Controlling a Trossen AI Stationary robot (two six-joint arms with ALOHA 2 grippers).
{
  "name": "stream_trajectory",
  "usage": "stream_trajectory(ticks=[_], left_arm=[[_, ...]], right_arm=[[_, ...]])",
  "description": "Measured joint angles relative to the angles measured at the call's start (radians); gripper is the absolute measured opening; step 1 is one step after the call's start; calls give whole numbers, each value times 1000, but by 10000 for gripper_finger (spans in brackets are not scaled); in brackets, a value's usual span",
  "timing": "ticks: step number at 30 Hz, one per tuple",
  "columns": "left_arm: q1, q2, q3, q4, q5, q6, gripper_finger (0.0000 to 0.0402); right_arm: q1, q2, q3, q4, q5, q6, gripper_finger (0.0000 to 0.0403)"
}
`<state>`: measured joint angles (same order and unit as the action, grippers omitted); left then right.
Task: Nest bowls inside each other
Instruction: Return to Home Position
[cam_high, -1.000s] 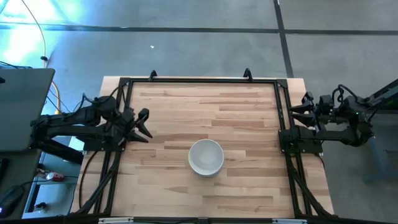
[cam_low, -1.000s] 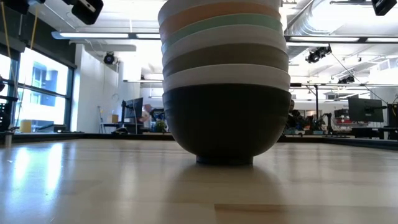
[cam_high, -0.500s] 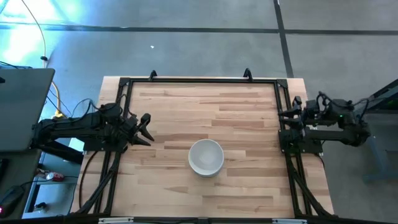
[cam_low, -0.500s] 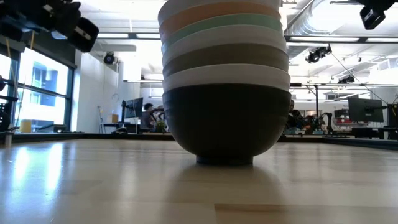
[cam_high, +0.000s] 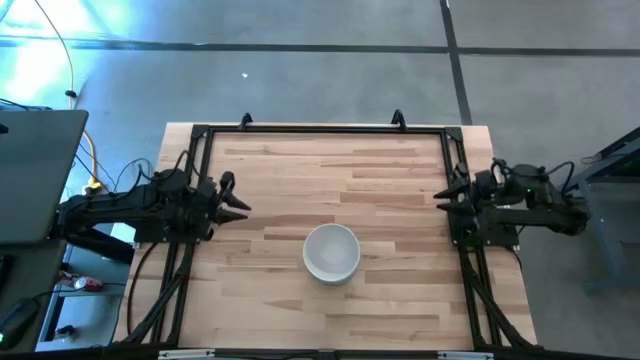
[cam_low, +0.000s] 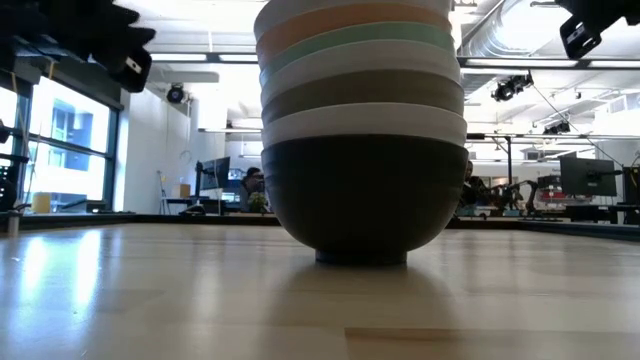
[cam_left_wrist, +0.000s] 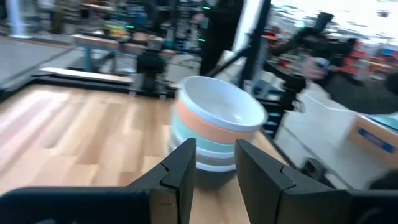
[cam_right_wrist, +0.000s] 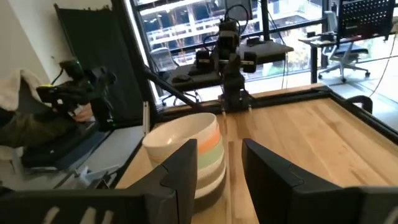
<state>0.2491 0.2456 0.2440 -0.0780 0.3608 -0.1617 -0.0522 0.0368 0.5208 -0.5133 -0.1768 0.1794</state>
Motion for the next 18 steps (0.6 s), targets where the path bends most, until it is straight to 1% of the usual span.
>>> stream_trajectory(ticks=[6, 11, 14, 18], left_arm=[[-54, -1, 0, 0, -177, -16, 100], [-138, -1, 0, -2, -345, 12, 100], [-185, -2, 0, -5, -409, 31, 100], [-225, -5, 0, -28, -461, 63, 100]], right_arm=[[0, 0, 38, -5, 10, 37, 119], [0, 0, 50, -8, 11, 60, 119], [0, 0, 50, -38, 16, 78, 119], [0, 0, 50, -77, 17, 90, 119]])
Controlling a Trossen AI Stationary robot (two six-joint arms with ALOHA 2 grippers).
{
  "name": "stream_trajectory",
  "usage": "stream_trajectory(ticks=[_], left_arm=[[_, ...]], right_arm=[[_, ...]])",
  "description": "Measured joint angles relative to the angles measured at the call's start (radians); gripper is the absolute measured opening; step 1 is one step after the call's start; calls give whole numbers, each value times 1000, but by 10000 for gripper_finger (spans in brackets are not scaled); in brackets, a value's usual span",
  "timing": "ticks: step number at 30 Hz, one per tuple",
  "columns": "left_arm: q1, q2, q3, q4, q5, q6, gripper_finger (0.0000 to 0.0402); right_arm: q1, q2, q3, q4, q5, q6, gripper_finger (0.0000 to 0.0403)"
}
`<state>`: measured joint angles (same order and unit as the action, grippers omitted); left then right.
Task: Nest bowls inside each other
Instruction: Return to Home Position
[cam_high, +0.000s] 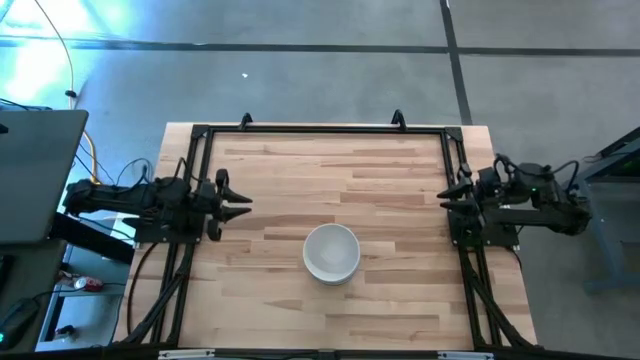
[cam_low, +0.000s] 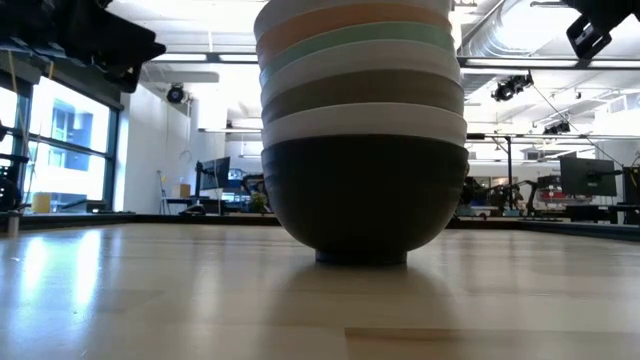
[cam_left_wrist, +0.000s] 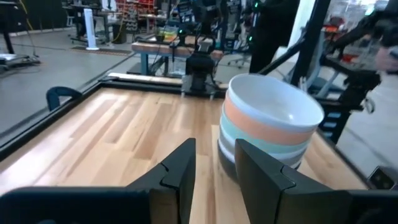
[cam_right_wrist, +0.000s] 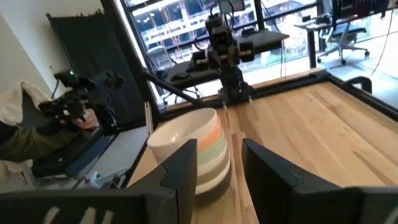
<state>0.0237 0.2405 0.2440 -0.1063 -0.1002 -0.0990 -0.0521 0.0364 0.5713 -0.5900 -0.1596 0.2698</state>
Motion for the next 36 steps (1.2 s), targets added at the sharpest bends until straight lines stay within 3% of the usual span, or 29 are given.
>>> stream_trajectory(ticks=[7, 16, 26, 36], left_arm=[[-14, 0, -1, -29, -34, 59, 100], [-13, 0, -2, -63, 0, 112, 100], [-11, -58, -190, 154, 21, 62, 100], [-11, -109, -233, 166, 66, 122, 100]], right_arm=[[0, 0, 0, -41, -3, -29, 119], [0, 0, 5, -64, -15, -53, 119], [0, 0, 194, -98, -10, -35, 119], [0, 0, 282, -156, -8, -22, 119]])
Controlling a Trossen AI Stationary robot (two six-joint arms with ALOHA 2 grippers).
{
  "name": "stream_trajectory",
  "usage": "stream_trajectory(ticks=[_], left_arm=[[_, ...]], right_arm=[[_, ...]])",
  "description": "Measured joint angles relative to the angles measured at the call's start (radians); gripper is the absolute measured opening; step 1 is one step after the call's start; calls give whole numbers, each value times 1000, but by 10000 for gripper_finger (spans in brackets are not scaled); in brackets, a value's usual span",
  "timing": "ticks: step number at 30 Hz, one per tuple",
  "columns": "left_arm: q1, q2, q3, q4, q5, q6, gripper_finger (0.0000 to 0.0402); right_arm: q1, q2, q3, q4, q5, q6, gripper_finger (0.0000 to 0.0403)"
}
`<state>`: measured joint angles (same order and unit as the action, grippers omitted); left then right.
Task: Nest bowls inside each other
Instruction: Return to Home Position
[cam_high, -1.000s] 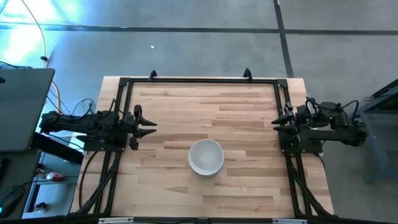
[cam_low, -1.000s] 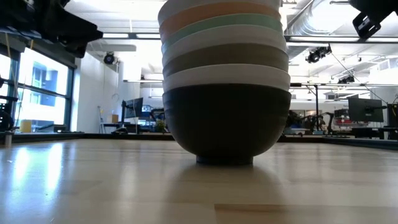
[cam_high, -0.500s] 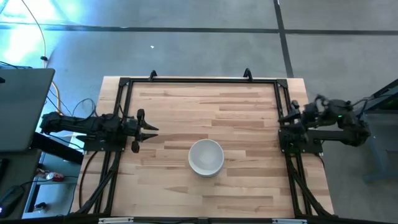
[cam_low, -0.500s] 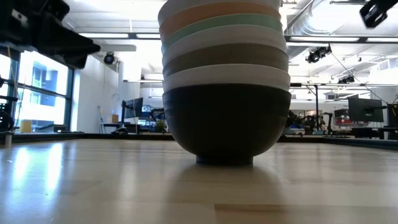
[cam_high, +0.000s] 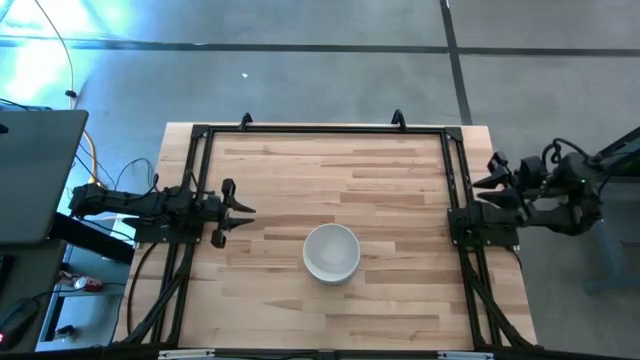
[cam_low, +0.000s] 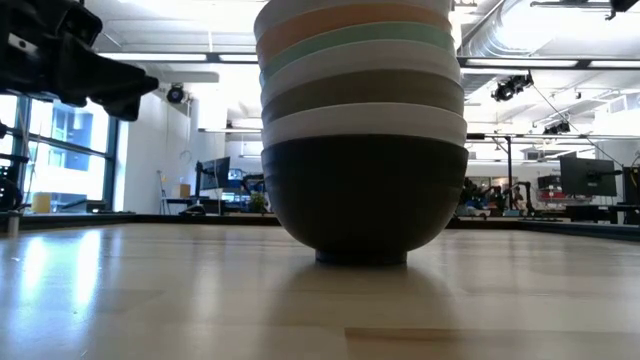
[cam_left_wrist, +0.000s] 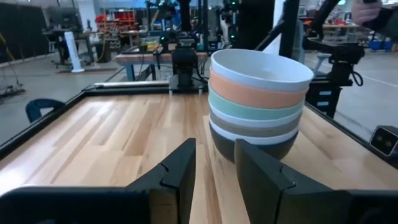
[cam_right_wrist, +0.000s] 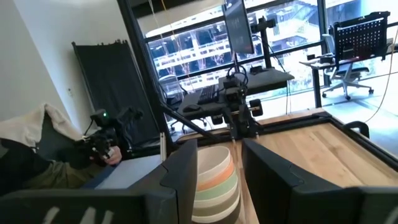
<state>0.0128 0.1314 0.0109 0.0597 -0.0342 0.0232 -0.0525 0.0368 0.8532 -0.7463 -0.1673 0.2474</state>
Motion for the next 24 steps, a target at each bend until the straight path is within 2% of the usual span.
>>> stream_trajectory(ticks=[3, 8, 13, 16, 21, 24], left_arm=[[0, -2, 0, 18, 14, 33, 100], [0, -2, 0, 84, 111, 108, 100], [0, -2, 1, 149, 188, 104, 100], [0, -2, 1, 149, 157, 96, 100], [0, -2, 1, 180, 18, 54, 100], [0, -2, 1, 186, -5, 68, 100]], right_arm=[[0, 0, 11, -5, 0, -5, 119], [0, 0, 19, -8, 0, -13, 119], [0, 0, 19, -10, 0, -12, 119], [0, 0, 19, -10, 0, -11, 119], [0, 0, 18, -9, 0, -3, 119], [0, 0, 18, -9, 0, -3, 119]])
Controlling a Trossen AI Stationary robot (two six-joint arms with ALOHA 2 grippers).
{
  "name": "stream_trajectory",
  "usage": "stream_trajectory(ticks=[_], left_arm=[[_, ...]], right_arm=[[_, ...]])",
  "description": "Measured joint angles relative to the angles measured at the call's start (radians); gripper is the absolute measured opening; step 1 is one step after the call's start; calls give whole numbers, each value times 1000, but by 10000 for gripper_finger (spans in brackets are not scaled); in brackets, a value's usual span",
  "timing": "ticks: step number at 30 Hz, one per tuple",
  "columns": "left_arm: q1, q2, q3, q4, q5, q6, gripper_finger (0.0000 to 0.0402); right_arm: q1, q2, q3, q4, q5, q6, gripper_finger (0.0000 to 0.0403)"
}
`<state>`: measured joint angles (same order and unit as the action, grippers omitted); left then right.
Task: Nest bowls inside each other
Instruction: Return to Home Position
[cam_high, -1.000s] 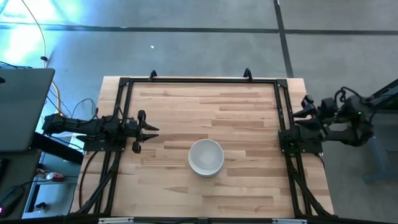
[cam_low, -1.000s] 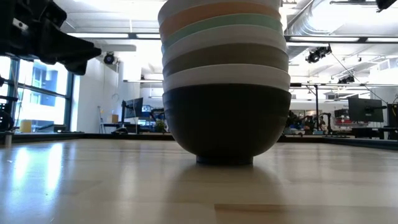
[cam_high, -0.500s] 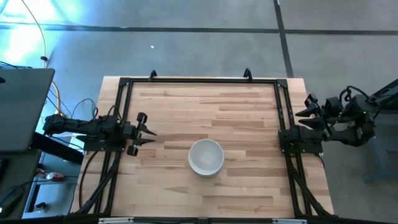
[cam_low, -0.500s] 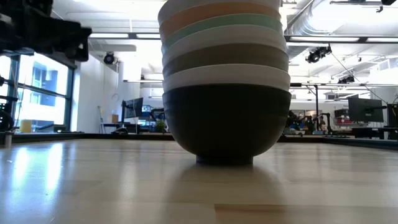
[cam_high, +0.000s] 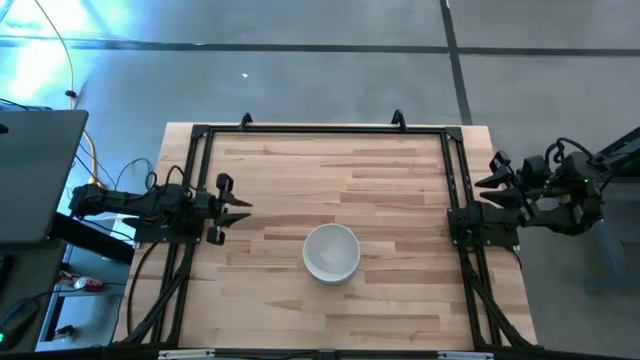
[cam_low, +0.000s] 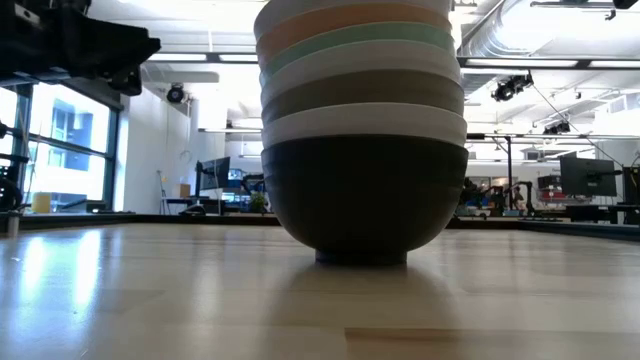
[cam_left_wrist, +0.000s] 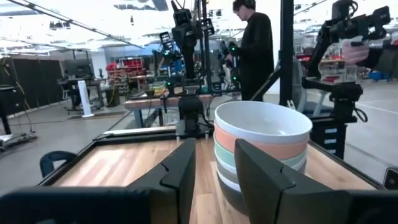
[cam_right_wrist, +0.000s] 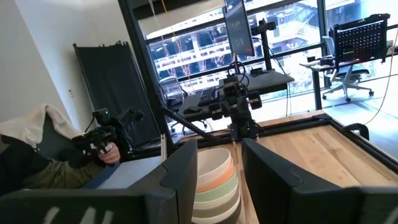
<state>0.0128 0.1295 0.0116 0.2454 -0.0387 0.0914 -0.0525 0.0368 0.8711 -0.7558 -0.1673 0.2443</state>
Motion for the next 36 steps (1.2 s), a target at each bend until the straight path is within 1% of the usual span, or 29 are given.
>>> stream_trajectory(ticks=[3, 7, 12, 20, 23, 25, 27, 29, 36], left_arm=[[0, 0, 0, -3, 9, -9, 100], [0, 0, 0, -13, 50, -36, 100], [0, 0, 0, -12, 54, -72, 100], [0, 0, 0, 29, 51, -108, 100], [0, 0, 0, 64, 50, -116, 100], [0, 0, 0, 83, 50, -118, 100], [0, 0, 0, 104, 49, -119, 100], [0, 0, 0, 116, 39, -118, 100], [0, 2, 0, 119, 16, -142, 100]], right_arm=[[0, 0, 0, 0, 0, 2, 119], [0, 0, 0, -4, 0, 2, 119], [0, 0, -1, -11, 0, 20, 119], [-1, 0, -1, -149, -3, 73, 119], [-1, 0, -1, -219, 41, 64, 119], [-1, -1, -1, -283, 107, 41, 119], [-1, -10, -8, -307, 182, 5, 119], [-1, -28, -24, -274, 223, -35, 119], [0, -31, -113, -112, 212, -146, 119]])
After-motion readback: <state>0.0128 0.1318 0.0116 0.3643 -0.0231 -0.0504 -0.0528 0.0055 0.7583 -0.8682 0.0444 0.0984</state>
